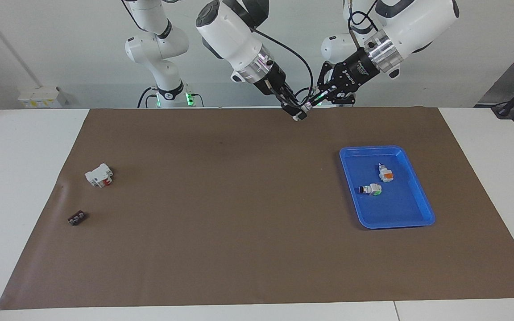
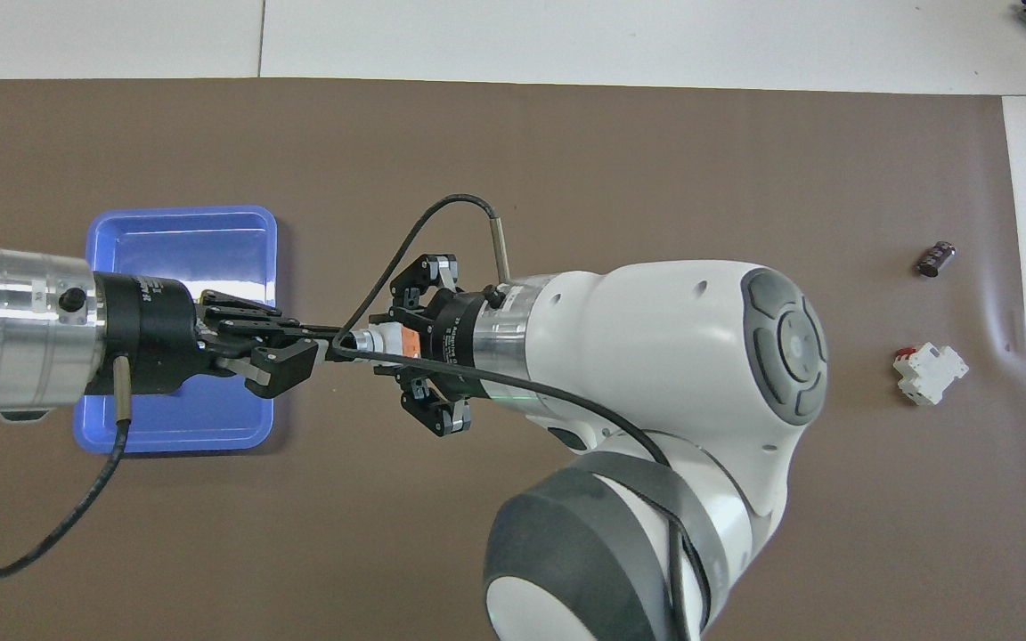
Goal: Turn and place switch with both arms
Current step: 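Pull the switch away with the left gripper while the right gripper opens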
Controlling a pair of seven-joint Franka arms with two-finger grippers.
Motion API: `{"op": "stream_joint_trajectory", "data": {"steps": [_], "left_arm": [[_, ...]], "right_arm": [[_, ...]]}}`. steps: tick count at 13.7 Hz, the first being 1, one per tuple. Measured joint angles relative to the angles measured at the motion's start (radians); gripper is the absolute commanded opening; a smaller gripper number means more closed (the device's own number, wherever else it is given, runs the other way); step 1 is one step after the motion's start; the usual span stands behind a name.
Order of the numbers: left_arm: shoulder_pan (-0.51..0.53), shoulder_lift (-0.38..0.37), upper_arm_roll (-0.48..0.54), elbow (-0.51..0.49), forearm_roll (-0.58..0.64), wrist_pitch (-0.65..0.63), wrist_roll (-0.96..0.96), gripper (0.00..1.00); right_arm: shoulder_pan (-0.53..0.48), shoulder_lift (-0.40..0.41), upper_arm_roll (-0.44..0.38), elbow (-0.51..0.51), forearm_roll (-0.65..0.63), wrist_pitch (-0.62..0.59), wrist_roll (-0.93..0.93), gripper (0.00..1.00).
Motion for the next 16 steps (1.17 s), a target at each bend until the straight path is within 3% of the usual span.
{"op": "stream_joint_trajectory", "data": {"steps": [9,10,11,16], "left_arm": [[0.036,-0.025,-0.002,-0.043,-0.011,0.002,-0.124,0.0],[0.037,-0.025,-0.002,-0.044,-0.011,0.002,-0.124,0.0],[0.039,-0.025,-0.003,-0.044,-0.011,0.002,-0.124,0.0],[0.109,-0.025,0.022,-0.08,0.111,0.042,-0.11,0.0]], "right_arm": [[0.016,0.03,0.009,0.012,0.001,0.026,0.0,0.0],[0.016,0.032,0.009,0.013,0.001,0.026,0.001,0.59],[0.016,0.033,0.009,0.015,0.001,0.026,0.001,1.0],[-0.03,-0.034,-0.016,0.014,-0.012,-0.064,-0.037,1.0]]}}
